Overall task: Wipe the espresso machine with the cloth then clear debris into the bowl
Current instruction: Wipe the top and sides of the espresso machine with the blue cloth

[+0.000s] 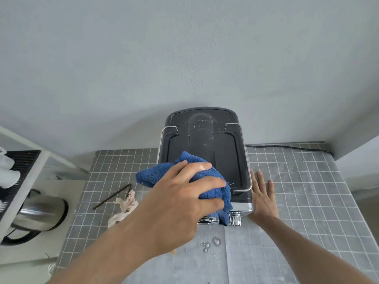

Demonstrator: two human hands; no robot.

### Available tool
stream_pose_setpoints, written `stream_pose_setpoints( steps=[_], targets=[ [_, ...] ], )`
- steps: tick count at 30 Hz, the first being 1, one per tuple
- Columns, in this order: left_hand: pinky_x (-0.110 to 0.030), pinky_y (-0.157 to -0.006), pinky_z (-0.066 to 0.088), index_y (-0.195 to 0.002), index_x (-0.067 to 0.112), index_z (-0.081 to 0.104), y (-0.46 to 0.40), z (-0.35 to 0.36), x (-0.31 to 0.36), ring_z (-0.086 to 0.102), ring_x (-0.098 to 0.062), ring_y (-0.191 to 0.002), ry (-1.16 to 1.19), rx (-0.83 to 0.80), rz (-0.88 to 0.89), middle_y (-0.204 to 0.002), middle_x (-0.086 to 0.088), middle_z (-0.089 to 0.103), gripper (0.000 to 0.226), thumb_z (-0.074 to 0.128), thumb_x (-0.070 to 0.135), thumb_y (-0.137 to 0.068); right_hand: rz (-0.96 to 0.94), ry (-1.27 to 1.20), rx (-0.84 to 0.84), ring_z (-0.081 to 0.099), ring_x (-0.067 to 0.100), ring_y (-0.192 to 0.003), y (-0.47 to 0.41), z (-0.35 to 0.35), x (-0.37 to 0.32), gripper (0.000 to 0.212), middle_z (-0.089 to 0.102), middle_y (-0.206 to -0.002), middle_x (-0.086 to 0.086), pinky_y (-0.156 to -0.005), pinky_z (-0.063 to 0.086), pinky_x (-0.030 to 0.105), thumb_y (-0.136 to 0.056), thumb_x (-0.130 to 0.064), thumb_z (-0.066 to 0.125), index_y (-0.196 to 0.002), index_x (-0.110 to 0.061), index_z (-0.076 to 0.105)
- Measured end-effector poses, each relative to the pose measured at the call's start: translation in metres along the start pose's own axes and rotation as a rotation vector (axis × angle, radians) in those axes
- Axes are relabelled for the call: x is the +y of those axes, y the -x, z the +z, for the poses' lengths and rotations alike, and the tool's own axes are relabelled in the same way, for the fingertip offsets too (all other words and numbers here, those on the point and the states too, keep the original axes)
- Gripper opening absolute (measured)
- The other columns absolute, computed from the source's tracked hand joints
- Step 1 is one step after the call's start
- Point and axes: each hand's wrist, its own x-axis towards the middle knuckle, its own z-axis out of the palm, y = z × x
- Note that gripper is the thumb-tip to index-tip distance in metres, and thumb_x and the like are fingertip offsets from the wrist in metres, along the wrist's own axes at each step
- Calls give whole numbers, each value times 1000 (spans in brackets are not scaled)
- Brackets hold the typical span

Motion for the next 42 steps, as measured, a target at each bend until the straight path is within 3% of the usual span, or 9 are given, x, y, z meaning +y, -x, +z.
stream_pose_setpoints(
  steps=[9, 12, 14, 17, 23, 29, 34, 39, 42],
  targets=[
    [-54, -100, 48, -105, 29, 77, -43, 6, -47, 52, -35, -136, 19, 105, -54, -140, 6, 63, 54, 35, 5, -82, 61, 92, 81, -12, 28, -162, -11, 26, 7, 74, 0, -176, 1, -128, 5, 61, -106, -48, 45, -168, -25, 11],
    [-52, -107, 43, -113, 26, 75, -42, 4, -47, 43, -33, -143, 117, 82, -47, -145, 4, 58, 44, 43, 9, -87, 93, -5, 151, 24, 37, -157, -24, 18, -1, 63, 39, -165, 9, -123, 23, 66, -98, -39, 41, -158, -21, 37],
    [-49, -112, 38, -117, 27, 73, -37, 1, -42, 36, -30, -149, 183, 68, -68, -149, 6, 53, 30, 55, 24, -93, 103, -61, 181, 34, 41, -152, -39, 13, -4, 62, 48, -158, 13, -118, 31, 68, -96, -40, 37, -155, -19, 37],
    [-47, -112, 38, -110, 30, 75, -33, -4, -35, 38, -27, -148, 215, 76, -81, -145, 9, 56, 21, 63, 41, -98, 81, -41, 168, 15, 36, -160, -52, 13, -2, 69, 32, -170, 8, -125, 18, 66, -99, -47, 28, -163, -19, 33],
    [-50, -102, 41, -83, 29, 77, -26, -4, -17, 55, -27, -129, 199, 100, 30, -124, 10, 67, 11, 70, 34, -91, 62, -100, 220, -1, 31, -162, -50, 9, -3, 71, 15, -175, 3, -128, 9, 62, -99, -51, 16, -163, -24, 8],
    [-52, -95, 42, -92, 35, 76, -47, -7, -36, 52, -30, -127, 95, 90, -57, -134, 4, 61, 13, 64, 35, -98, 82, -55, 166, -19, 26, -160, -51, 11, -2, 78, -10, -176, -4, -129, -2, 57, -95, -56, 2, -167, -28, 2],
    [-55, -102, 42, -111, 40, 73, -43, -8, -38, 42, -31, -138, 98, 24, -159, -144, -1, 51, 21, 54, 43, -102, 97, -40, 160, -20, 25, -160, -52, 12, -3, 78, -10, -176, -5, -129, -1, 57, -96, -57, 7, -167, -29, -1],
    [-56, -106, 44, -99, 35, 75, -15, -4, -12, 45, -34, -144, 84, 52, -59, -141, 1, 62, 12, 63, 38, -100, 96, -67, 186, -17, 25, -160, -50, 8, -5, 75, -5, -176, -4, -130, 0, 57, -95, -57, 5, -164, -29, -6],
    [-53, -110, 46, -94, 40, 74, 2, 13, 4, 47, -26, -145, 100, 110, -78, -138, 7, 67, 18, 57, 41, -101, 87, -68, 201, -11, 27, -161, -51, 10, -4, 74, 3, -176, -1, -130, 2, 58, -96, -55, 8, -164, -27, 0]
  ],
)
